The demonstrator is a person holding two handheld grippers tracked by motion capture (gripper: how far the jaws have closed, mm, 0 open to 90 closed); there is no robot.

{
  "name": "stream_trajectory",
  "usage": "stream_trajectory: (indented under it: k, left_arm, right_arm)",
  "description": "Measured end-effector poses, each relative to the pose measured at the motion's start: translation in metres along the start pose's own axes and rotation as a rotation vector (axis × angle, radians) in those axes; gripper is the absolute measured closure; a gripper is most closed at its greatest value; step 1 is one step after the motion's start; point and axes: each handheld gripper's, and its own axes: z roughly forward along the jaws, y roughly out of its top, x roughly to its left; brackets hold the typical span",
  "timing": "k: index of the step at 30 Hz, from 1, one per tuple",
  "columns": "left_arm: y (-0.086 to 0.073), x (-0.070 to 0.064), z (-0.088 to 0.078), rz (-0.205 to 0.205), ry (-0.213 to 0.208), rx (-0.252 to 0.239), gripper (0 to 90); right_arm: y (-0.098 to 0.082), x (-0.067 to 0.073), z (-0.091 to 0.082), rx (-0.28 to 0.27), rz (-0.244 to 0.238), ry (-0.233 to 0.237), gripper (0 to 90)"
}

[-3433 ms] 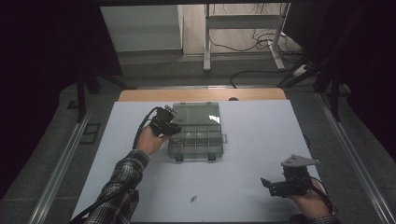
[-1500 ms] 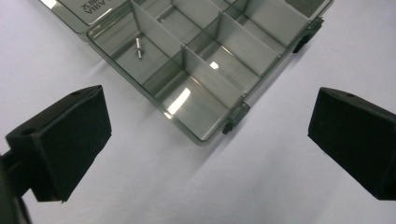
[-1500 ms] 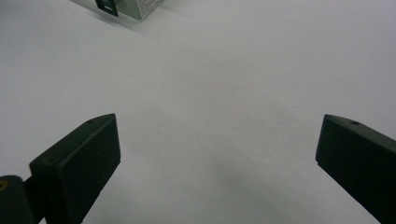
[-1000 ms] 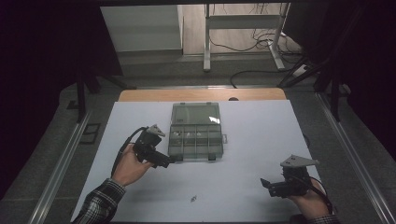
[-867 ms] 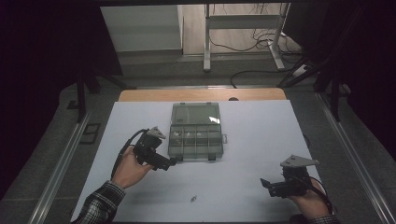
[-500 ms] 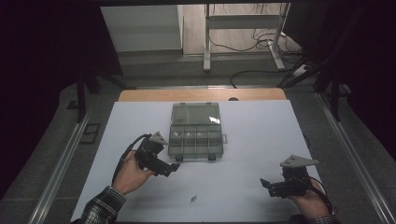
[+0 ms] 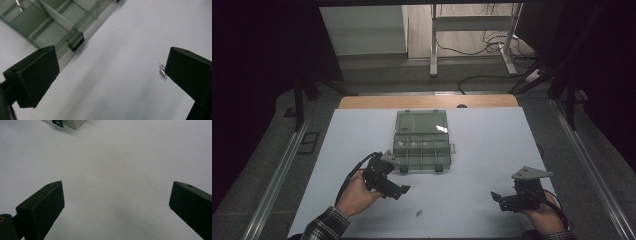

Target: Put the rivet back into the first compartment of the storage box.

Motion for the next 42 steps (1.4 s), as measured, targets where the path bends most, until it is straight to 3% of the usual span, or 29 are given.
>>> stream_trajectory:
  k: [13, 24, 25, 27, 34, 42]
  left_arm:
    - [-0.004, -0.023, 0.016, 0.033, -0.061, 0.043, 2.3]
    - [-0.010, -0.043, 0.030, 0.071, -0.086, 0.055, 20.7]
    - [-0.010, -0.042, 0.030, 0.106, -0.082, 0.079, 22.9]
    - [-0.010, -0.045, 0.032, 0.117, -0.088, 0.081, 29.1]
    - [-0.012, -0.052, 0.039, 0.134, -0.128, 0.091, 48.6]
    - [-0.014, -0.060, 0.049, 0.158, -0.138, 0.129, 61.0]
  right_arm:
    - [0.000, 0.000, 0.000, 0.003, -0.002, 0.000, 0.1]
    - [0.000, 0.000, 0.001, 0.003, -0.002, 0.001, 0.1]
    - [0.000, 0.000, 0.001, 0.004, -0.002, 0.001, 0.1]
    - [0.000, 0.000, 0.001, 0.004, -0.002, 0.001, 0.1]
    - [0.000, 0.000, 0.001, 0.004, -0.004, 0.002, 0.1]
    - [0.000, 0.000, 0.001, 0.006, -0.005, 0.002, 0.2]
